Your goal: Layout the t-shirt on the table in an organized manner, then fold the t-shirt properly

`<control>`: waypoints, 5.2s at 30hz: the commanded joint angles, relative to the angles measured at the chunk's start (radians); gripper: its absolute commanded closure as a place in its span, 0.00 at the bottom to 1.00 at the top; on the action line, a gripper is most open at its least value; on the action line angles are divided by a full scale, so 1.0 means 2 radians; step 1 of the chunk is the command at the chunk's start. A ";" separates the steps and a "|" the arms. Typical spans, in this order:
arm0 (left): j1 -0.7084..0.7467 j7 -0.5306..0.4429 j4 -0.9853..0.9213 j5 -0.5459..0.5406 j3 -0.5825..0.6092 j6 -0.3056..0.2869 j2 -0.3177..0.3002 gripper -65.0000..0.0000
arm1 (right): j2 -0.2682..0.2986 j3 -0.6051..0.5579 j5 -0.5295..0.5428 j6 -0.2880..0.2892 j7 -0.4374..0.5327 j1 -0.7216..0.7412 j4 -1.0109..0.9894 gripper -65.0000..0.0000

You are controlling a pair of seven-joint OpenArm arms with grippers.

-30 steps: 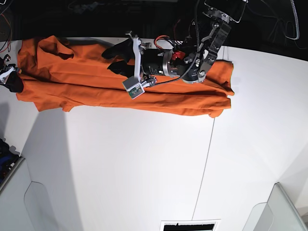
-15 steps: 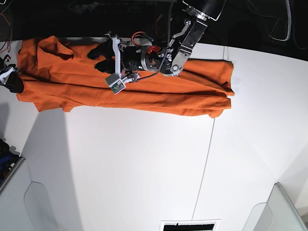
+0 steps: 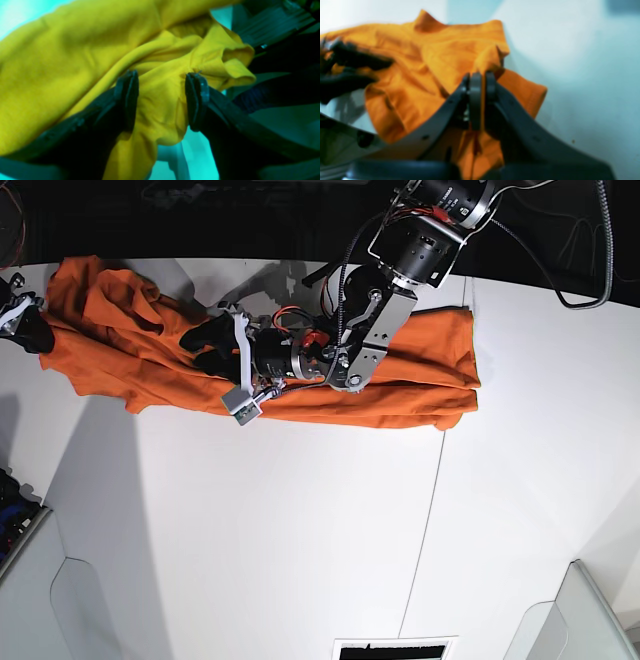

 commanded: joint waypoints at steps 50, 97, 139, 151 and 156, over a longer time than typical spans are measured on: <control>0.005 0.171 0.207 -0.088 -0.004 0.019 -0.008 0.49 | 0.012 -0.048 -0.002 0.012 0.004 -0.052 0.028 1.00; 0.047 0.171 0.207 -0.126 -0.092 0.016 -0.007 0.49 | 0.021 -0.052 -0.043 0.002 0.043 0.198 -0.087 0.83; 0.019 0.038 0.030 0.007 -0.037 0.016 0.047 0.49 | 0.016 -0.075 -0.029 0.004 0.009 0.220 -0.186 1.00; 0.015 0.051 0.030 0.006 -0.038 0.021 0.047 0.49 | 0.012 -0.043 -0.062 0.000 0.076 0.166 -0.103 0.64; 0.016 0.059 0.030 -0.006 -0.038 0.021 0.047 0.49 | 0.012 -0.071 -0.133 -0.007 0.114 0.222 -0.138 0.50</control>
